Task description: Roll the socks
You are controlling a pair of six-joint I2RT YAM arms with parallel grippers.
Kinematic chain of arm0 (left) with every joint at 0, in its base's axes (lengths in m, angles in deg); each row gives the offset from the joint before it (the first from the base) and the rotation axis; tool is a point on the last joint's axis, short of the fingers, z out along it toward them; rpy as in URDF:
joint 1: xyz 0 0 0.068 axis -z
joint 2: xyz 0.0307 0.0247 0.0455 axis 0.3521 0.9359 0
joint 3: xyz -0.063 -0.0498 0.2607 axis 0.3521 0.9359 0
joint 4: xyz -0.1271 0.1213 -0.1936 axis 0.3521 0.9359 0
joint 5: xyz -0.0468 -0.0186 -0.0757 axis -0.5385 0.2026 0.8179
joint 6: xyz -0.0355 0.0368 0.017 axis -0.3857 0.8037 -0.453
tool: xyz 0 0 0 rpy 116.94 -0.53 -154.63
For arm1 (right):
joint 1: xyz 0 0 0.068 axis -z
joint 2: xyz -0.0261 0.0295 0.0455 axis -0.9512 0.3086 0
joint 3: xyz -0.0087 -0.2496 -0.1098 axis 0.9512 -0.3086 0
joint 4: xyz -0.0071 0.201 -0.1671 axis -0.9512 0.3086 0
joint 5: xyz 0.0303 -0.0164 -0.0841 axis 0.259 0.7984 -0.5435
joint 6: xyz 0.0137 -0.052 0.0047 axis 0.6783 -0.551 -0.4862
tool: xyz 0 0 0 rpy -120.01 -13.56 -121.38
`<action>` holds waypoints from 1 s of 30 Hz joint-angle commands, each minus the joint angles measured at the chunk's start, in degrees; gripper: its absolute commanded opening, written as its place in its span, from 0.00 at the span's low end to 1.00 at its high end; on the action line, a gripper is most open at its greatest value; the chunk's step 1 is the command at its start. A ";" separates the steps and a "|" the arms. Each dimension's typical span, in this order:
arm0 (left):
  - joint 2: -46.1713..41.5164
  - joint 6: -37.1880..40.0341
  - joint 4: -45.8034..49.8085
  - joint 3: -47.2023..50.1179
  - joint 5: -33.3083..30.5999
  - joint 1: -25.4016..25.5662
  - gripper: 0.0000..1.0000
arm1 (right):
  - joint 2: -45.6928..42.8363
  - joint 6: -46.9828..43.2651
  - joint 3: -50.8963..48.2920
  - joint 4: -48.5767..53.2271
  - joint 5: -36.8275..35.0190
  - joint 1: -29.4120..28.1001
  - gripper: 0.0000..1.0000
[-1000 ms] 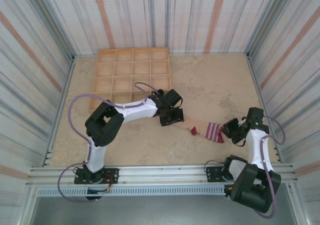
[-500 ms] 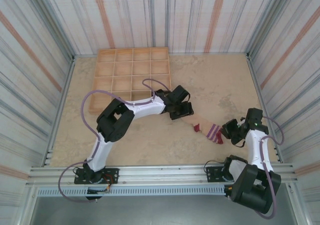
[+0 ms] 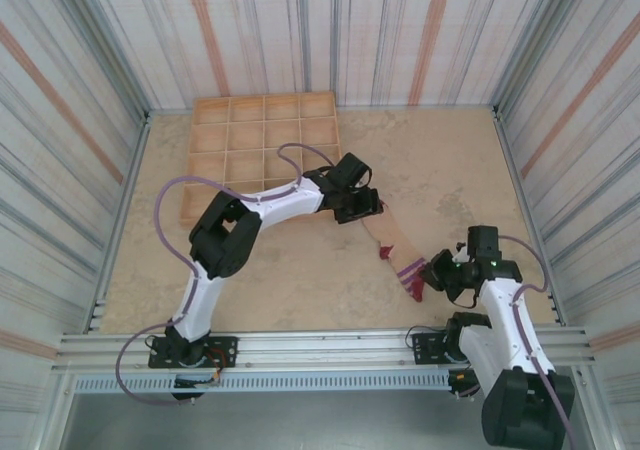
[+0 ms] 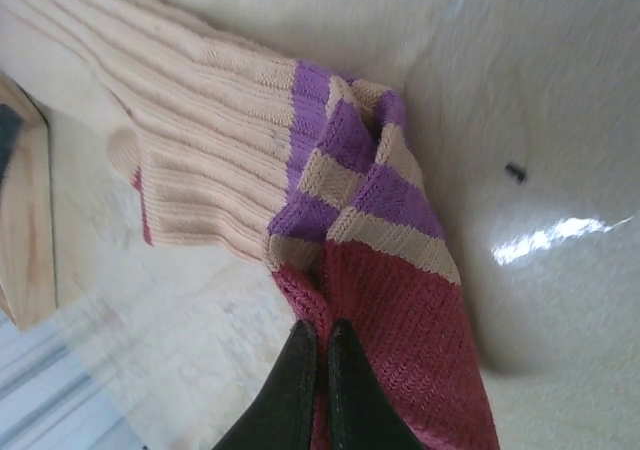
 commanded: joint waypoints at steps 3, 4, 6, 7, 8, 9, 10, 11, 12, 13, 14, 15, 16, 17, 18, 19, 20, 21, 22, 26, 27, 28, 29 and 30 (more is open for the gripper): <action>-7.70 3.74 4.69 4.17 3.00 -0.80 0.77 | -3.82 11.05 -3.33 -1.68 -0.99 -7.96 0.00; -8.88 3.85 4.77 5.00 3.46 -0.64 0.77 | -4.83 12.84 -3.85 -2.80 -1.28 -9.72 0.00; -11.30 3.86 5.39 6.79 3.10 -0.35 0.77 | -6.10 15.55 -4.06 -4.29 -2.68 -13.10 0.00; -12.76 3.73 5.59 8.06 2.82 -0.36 0.77 | -6.39 16.94 -4.12 -5.39 -3.62 -15.10 0.00; -14.10 3.67 5.67 9.31 2.48 -0.36 0.77 | -6.44 18.08 -4.23 -6.61 -4.40 -16.67 0.00; -15.59 3.53 5.54 10.84 2.31 -0.44 0.77 | -6.18 19.60 -4.53 -8.23 -5.08 -18.49 0.00; -17.03 3.29 5.59 12.22 2.42 -0.65 0.77 | -5.51 21.93 -4.90 -10.22 -5.53 -20.14 0.00; -18.00 3.01 5.65 13.43 2.89 -0.90 0.77 | -4.73 23.18 -5.26 -12.10 -5.72 -21.59 0.00; -19.20 2.85 5.55 14.83 3.40 -1.14 0.77 | -3.50 24.12 -5.46 -14.01 -6.18 -23.35 0.00; -20.33 2.64 5.67 16.06 3.74 -1.32 0.77 | -2.12 24.77 -5.33 -15.50 -7.14 -24.95 0.00; -21.26 2.62 5.75 17.30 3.76 -1.41 0.77 | -1.02 25.22 -5.04 -16.54 -8.00 -26.51 0.00; -22.42 2.28 5.76 18.66 3.67 -1.41 0.77 | 0.30 25.83 -4.64 -17.70 -9.11 -28.17 0.00; -23.48 2.00 5.69 19.96 3.71 -1.41 0.77 | 1.45 26.39 -4.37 -19.24 -9.98 -29.86 0.00; -24.34 1.69 5.52 21.17 3.80 -1.41 0.77 | 2.43 26.95 -4.20 -20.88 -10.59 -31.00 0.00; -25.45 1.27 5.25 22.55 3.84 -1.47 0.76 | 3.45 27.71 -4.05 -22.69 -11.35 -32.28 0.00; -26.38 0.81 4.98 23.80 3.83 -1.41 0.76 | 4.47 28.36 -3.80 -24.46 -12.18 -33.40 0.00; -27.16 0.38 4.69 24.93 3.93 -1.42 0.76 | 5.29 28.89 -3.62 -26.11 -12.87 -34.27 0.00; -28.21 -0.13 4.24 26.17 4.09 -1.46 0.76 | 6.27 29.36 -3.37 -27.96 -14.04 -35.50 0.00; -28.97 -0.53 3.92 27.27 4.18 -1.41 0.76 | 7.41 29.57 -3.07 -29.37 -15.23 -36.50 0.00; -32.15 -1.94 3.06 30.86 4.89 -1.41 0.76 | 14.70 30.38 -1.47 -37.00 -16.16 -38.94 0.00; -32.59 -2.08 3.11 31.33 5.20 -1.46 0.76 | 16.77 30.24 -0.51 -38.02 -16.07 -39.56 0.00; -33.12 -2.25 3.29 31.99 5.26 -1.41 0.76 | 19.00 30.05 0.82 -39.17 -15.96 -40.34 0.00; -33.82 -2.47 3.40 32.74 5.24 -1.41 0.76 | 21.09 29.93 1.90 -40.54 -15.97 -41.27 0.00; -34.48 -2.93 3.19 33.57 5.25 -1.41 0.75 | 22.87 30.01 2.72 -42.27 -16.23 -42.20 0.00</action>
